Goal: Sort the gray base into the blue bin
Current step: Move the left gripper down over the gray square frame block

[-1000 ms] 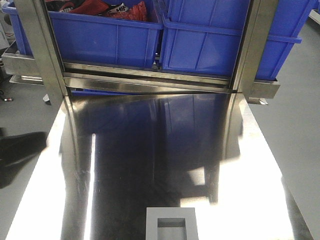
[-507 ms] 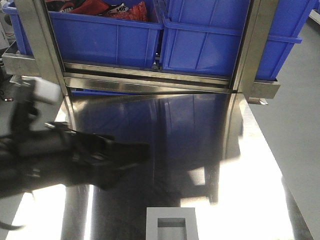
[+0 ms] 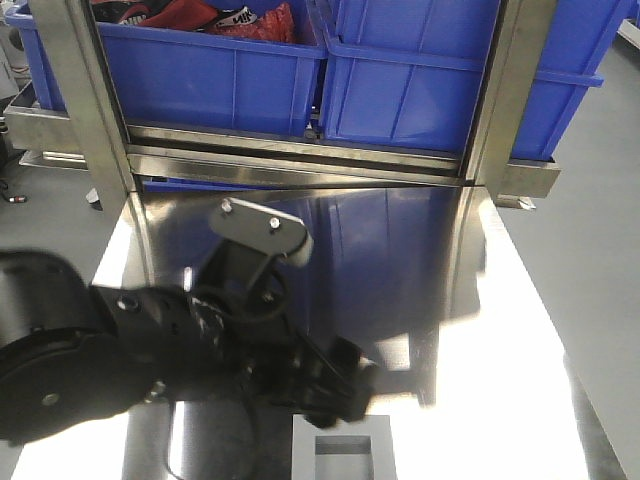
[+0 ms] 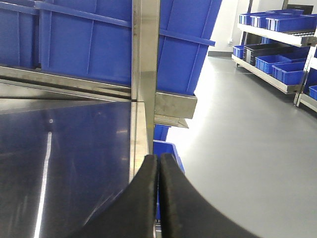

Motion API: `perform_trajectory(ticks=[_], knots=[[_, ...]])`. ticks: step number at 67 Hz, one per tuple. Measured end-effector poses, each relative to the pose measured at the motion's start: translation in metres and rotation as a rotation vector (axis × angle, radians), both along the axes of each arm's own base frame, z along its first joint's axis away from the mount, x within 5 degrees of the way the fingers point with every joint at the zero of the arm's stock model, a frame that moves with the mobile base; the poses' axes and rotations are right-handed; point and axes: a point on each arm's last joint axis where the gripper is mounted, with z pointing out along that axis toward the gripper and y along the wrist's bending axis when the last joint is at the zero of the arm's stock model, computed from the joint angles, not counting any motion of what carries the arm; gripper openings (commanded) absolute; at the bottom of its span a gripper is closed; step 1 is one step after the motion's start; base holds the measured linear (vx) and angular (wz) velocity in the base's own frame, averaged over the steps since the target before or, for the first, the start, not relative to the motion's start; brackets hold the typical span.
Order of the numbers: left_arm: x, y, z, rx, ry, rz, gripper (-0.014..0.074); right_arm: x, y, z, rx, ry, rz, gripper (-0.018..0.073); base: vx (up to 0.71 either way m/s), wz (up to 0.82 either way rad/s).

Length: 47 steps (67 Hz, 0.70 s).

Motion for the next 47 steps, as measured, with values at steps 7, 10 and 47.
perform_trajectory(ticks=[7, 10, 47], knots=[[-0.003, 0.007, 0.006, 0.134, -0.027, 0.138, 0.0507, 0.0, 0.0, 0.0, 0.0, 0.0, 0.0, -0.0009, 0.0, 0.0], [-0.006, 0.006, 0.007, 0.131, -0.028, 0.161, 0.0478, 0.0, 0.0, 0.0, 0.0, 0.0, 0.0, -0.0009, 0.0, 0.0], [-0.012, -0.04, -0.047, 0.176, 0.146, 0.15, 0.058, 0.0, 0.0, 0.0, 0.0, 0.0, 0.0, -0.0009, 0.0, 0.0]])
